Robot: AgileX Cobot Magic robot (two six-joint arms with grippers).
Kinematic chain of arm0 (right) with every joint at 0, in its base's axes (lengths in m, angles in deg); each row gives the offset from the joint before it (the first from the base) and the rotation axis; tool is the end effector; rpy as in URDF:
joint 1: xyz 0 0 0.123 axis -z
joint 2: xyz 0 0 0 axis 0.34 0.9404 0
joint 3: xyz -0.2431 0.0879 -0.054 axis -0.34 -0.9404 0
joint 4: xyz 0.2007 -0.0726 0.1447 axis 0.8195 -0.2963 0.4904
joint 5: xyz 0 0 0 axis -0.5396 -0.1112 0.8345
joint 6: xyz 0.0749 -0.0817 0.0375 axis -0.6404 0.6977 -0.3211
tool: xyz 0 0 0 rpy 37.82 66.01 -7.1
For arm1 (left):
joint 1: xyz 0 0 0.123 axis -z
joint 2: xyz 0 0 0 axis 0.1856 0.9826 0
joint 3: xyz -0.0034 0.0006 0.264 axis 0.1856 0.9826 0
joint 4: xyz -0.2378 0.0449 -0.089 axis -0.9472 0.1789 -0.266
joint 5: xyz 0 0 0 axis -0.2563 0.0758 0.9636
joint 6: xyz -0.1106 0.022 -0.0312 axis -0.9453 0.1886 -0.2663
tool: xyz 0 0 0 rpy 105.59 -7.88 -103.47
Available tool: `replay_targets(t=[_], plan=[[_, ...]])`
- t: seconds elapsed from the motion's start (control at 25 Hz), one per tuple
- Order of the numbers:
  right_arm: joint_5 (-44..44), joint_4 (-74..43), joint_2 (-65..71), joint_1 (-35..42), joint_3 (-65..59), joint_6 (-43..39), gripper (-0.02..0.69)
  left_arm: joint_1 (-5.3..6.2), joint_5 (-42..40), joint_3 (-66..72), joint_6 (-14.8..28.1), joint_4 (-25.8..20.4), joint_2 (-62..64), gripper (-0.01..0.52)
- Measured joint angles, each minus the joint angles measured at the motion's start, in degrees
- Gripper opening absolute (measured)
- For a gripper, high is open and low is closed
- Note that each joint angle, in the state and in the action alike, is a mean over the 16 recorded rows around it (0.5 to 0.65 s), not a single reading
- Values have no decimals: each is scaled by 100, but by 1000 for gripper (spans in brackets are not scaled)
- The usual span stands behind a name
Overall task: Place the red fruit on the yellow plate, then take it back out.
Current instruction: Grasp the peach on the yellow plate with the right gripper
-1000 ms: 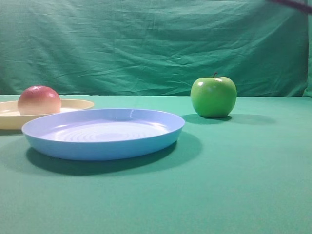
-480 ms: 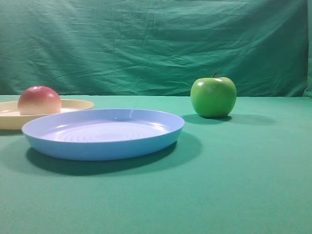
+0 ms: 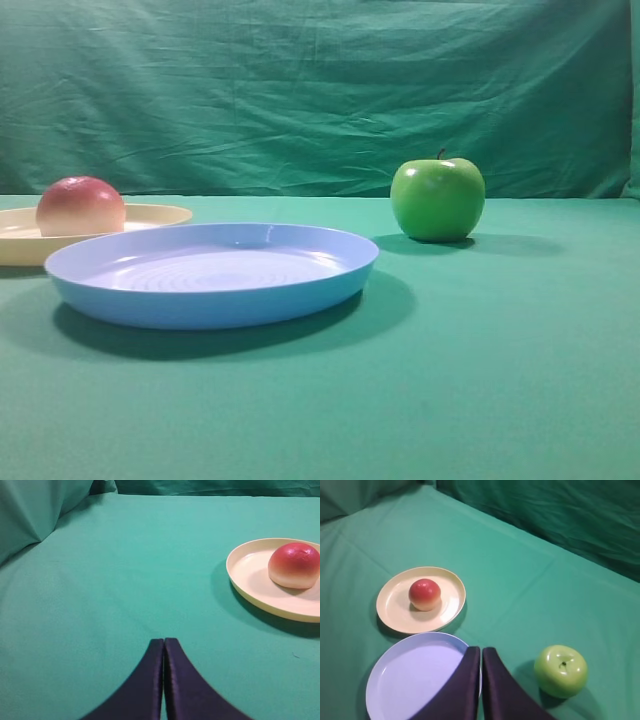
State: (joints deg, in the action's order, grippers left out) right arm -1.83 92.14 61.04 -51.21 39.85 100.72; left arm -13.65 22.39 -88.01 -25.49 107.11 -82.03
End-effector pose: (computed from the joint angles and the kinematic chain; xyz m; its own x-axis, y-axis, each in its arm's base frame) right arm 0.1508 0.1134 0.3420 -0.2056 -0.2666 -0.9416 -0.6703 0.7394 -0.0630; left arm 0.1030 0.0192 0.1712 -0.2600 -0.0360 -0.9649 -0.1716 0.9851 0.0095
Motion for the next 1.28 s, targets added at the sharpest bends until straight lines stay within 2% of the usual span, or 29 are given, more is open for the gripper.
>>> replay_targets(t=[0.32, 0.68, 1.0, 1.28], plan=[[184, -517, -1392, 293, -888, -651, 0, 0, 0, 0, 0, 0, 0, 0], [286, -970, -2580, 1305, -1868, -1335, 0, 0, 0, 0, 0, 0, 0, 0], [326, -1043, -3562, 2227, -2923, -1443, 0, 0, 0, 0, 0, 0, 0, 0], [422, -1066, -4057, 2558, -3829, -1454, 0, 0, 0, 0, 0, 0, 0, 0]])
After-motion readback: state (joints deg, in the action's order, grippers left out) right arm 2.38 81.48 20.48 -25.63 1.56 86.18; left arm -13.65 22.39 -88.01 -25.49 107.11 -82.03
